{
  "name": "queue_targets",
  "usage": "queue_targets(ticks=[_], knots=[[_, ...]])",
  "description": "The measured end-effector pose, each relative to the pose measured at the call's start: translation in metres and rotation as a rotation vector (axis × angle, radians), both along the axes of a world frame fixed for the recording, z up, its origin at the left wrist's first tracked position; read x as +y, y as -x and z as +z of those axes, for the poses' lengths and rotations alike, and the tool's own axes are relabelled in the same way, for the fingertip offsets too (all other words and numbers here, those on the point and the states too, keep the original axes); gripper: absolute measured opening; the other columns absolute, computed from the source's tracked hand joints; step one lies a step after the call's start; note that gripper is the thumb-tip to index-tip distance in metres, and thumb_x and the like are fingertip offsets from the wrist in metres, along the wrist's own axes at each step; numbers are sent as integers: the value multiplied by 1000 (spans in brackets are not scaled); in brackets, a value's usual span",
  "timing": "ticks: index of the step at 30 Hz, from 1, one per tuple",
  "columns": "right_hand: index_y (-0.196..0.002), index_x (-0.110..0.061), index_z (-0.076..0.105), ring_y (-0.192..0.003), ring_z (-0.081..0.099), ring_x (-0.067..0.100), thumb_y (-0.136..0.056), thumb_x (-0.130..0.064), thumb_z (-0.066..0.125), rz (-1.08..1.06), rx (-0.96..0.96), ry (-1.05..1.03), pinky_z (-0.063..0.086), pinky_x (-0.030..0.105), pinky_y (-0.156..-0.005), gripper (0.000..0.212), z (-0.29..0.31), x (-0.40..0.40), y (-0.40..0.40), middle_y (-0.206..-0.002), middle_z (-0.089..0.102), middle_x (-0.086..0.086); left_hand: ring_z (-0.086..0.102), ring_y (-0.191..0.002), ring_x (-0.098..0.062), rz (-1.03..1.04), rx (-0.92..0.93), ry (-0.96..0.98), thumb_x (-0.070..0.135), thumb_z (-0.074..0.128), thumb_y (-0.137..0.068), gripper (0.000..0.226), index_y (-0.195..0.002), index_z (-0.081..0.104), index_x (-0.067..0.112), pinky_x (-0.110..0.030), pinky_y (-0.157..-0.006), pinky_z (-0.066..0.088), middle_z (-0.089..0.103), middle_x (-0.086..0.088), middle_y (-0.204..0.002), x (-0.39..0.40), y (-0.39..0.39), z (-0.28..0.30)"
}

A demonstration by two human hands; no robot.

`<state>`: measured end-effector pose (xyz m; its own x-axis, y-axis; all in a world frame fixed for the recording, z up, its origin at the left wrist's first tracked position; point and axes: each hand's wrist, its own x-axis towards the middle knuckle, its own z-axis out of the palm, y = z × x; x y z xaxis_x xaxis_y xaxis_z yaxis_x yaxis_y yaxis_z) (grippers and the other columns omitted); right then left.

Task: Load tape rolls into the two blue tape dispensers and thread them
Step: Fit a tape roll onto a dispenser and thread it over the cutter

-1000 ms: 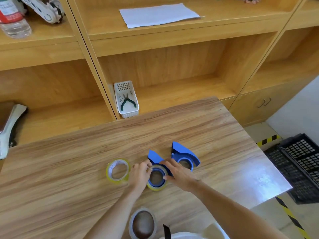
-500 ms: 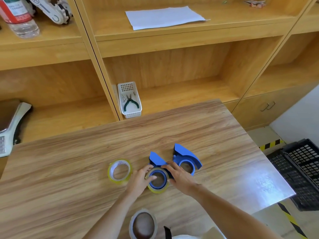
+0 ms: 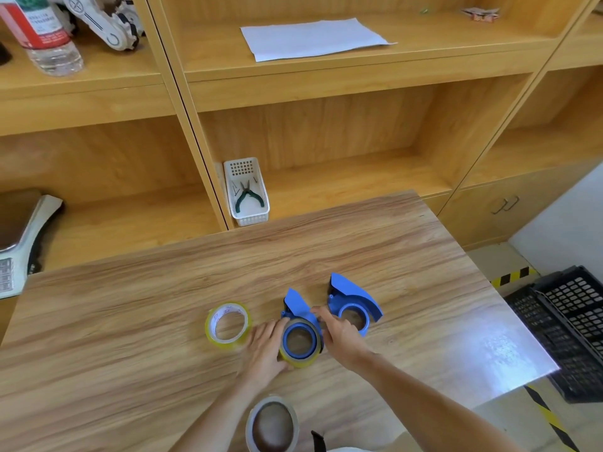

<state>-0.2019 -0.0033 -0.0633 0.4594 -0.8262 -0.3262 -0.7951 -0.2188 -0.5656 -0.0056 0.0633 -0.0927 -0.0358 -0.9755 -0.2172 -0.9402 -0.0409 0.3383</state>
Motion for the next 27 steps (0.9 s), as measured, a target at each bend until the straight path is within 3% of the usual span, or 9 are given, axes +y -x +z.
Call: queue_targets(ticks=[2, 4, 8, 12, 14, 16, 20, 22, 27], knots=[[-138, -37, 33, -104, 64, 27, -95, -11, 38, 17, 23, 11, 53, 42, -83, 50, 2, -3, 1, -127, 61, 3, 14, -152, -22, -60, -22, -36, 55, 81, -64, 115, -155, 20, 21, -44, -122, 8, 25, 4, -160, -1, -10, 2], [-134, -36, 35, -95, 65, 26, -95, -13, 38, 17, 49, 39, 54, 41, -75, 45, 6, -9, 2, -121, 62, 0, 12, -152, -27, -63, -48, 4, 59, 81, -57, 120, -155, 22, 23, -53, -121, 10, 23, 2, -161, 0, -28, 2], [-124, -27, 47, -82, 64, 21, -96, -11, 38, 1, 30, 105, 47, 34, -59, 34, 15, -17, 8, -114, 64, -4, 53, -125, -33, 193, -86, 100, 33, 91, -62, 80, -128, 50, 14, -44, -102, 44, 54, -8, -131, 8, -62, 2], [-112, -20, 53, -70, 50, 14, -95, -8, 38, -8, 29, 123, 28, 23, -46, 26, 20, -17, 20, -99, 61, -4, 57, -123, -19, 218, -254, -77, 22, 69, -86, 49, -130, 49, 22, -36, -115, 29, 63, 2, -125, 19, -71, 3], [-109, -20, 53, -63, 46, 9, -94, -6, 38, -12, 23, 120, 27, 22, -46, 26, 19, -15, 27, -91, 55, -9, 62, -118, -15, 221, -293, -74, 12, 66, -83, 47, -127, 56, 27, -38, -119, 21, 69, 6, -118, 21, -75, 3], [-109, -22, 54, -60, 46, 7, -93, -5, 37, -33, 13, 105, 33, 27, -47, 28, 14, -12, 35, -92, 54, -10, 69, -107, -18, 227, -305, -34, 10, 74, -74, 49, -120, 64, 23, -38, -114, 28, 75, 3, -110, 21, -76, 4], [-111, -24, 56, -79, 59, 17, -93, -6, 37, -73, 4, 123, 47, 40, -60, 31, 11, -12, 50, -97, 54, -13, 69, -105, -30, 282, -193, 98, 13, 81, -74, 58, -129, 61, 15, -40, -80, 57, 70, -1, -122, 11, -59, 31], [-113, -24, 57, -94, 56, 15, -92, -6, 39, -91, 1, 176, 49, 38, -65, 33, 11, -14, 56, -106, 58, -11, 69, -100, -30, 273, -158, 168, 20, 75, -82, 46, -125, 60, 17, -37, -67, 56, 69, 1, -122, 0, -46, 47], [-117, -25, 56, -116, 47, 16, -89, -3, 41, -107, -9, 233, 51, 38, -75, 38, 13, -31, 75, -122, 57, -13, 71, -70, -23, 88, -165, 347, 28, 82, -75, 26, -93, 66, 19, -28, -51, 51, 73, 5, -83, -35, 7, 77]])
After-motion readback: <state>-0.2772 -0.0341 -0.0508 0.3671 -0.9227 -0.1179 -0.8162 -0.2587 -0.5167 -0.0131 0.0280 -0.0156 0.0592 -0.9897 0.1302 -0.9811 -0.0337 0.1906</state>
